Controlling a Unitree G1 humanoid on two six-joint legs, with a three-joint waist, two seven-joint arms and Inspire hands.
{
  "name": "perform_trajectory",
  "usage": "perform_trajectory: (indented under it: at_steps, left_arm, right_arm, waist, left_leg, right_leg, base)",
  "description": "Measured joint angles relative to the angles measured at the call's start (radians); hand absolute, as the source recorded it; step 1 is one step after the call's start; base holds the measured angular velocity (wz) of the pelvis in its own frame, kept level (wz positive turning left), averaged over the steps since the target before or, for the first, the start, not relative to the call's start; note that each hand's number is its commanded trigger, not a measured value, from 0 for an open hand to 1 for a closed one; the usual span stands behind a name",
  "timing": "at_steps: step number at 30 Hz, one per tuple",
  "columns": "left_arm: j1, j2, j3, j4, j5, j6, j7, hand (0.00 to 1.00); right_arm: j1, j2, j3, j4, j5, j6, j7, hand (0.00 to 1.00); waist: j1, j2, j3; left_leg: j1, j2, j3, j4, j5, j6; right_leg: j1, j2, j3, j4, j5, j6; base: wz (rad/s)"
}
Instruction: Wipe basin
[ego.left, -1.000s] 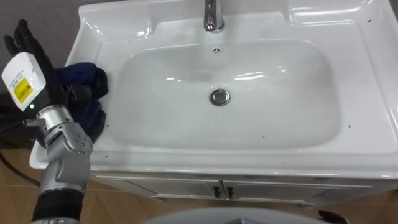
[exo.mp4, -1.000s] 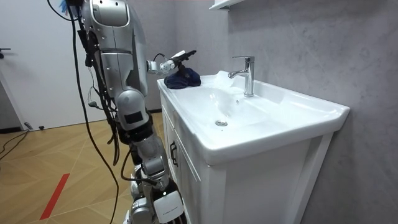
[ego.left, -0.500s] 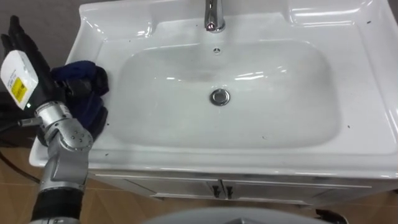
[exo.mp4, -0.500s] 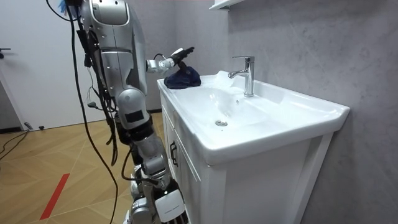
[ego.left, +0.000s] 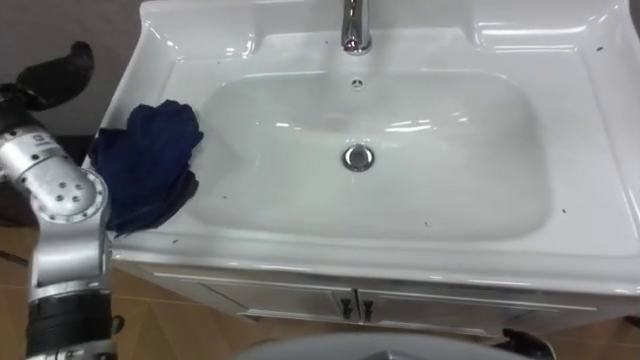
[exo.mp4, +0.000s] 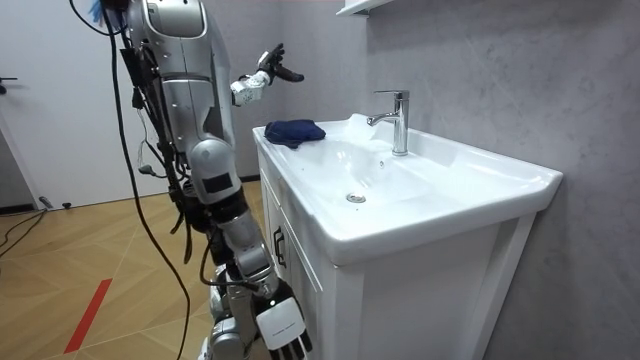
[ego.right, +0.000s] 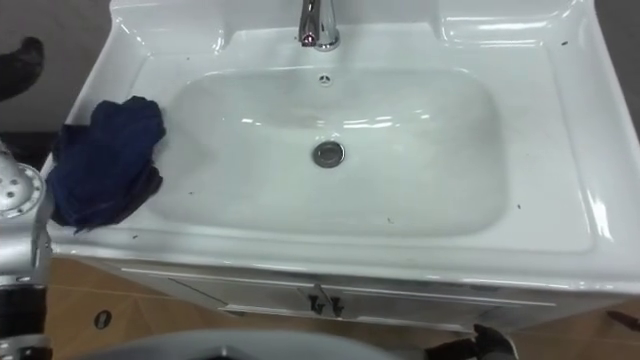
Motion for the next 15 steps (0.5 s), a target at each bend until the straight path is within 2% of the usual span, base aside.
perform_trajectory:
  at_steps: [2, 9, 11, 13, 15]
  left_arm:
    - [0.0, 0.001, 0.041, -0.017, -0.056, -0.023, 0.037, 0.0]
    - [0.01, 0.005, 0.207, -0.018, -0.084, -0.023, 0.12, 0.0]
    - [0.038, 0.007, 0.242, -0.017, -0.094, -0.024, 0.132, 0.0]
    - [0.075, 0.007, 0.282, 0.01, -0.095, -0.024, 0.154, 0.0]
    - [0.078, 0.008, 0.308, 0.074, -0.095, -0.024, 0.156, 0.0]
  right_arm:
    - [0.01, -0.009, 0.0, -0.002, -0.001, -0.001, -0.001, 0.0]
    - [0.057, -0.018, -0.01, -0.037, -0.004, 0.001, 0.0, 0.0]
    - [0.07, -0.019, -0.02, -0.049, -0.004, 0.007, -0.001, 0.0]
    - [0.092, -0.018, -0.022, -0.073, -0.004, 0.011, -0.003, 0.0]
    - [0.105, -0.023, -0.022, -0.076, -0.009, 0.013, -0.001, 0.0]
  waist:
    - [0.02, 0.012, -0.0005]
    - [0.083, 0.019, -0.0042]
    - [0.101, 0.018, -0.0053]
    - [0.117, 0.018, -0.005]
    - [0.136, 0.016, -0.0043]
  left_leg:
    - [-0.001, -0.003, -0.002, -0.001, 0.0, 0.0]
    - [0.0, -0.01, -0.026, -0.01, 0.0, 0.0]
    - [0.0, -0.011, -0.026, -0.011, 0.0, 0.0]
    - [-0.003, -0.013, -0.034, -0.011, 0.0, 0.0]
    - [-0.004, -0.014, -0.039, -0.01, 0.0, 0.0]
  right_leg:
    - [-0.001, -0.002, -0.002, 0.0, -0.001, 0.002]
    - [0.002, -0.005, -0.017, 0.0, -0.002, 0.003]
    - [0.002, -0.005, -0.016, -0.001, -0.002, 0.003]
    - [0.001, -0.007, -0.023, -0.001, -0.003, 0.005]
    - [0.001, -0.008, -0.028, -0.001, -0.005, 0.006]
  base:
    - [0.0]
    - [0.05]
    - [0.0]
    - [0.06]
    - [0.08]
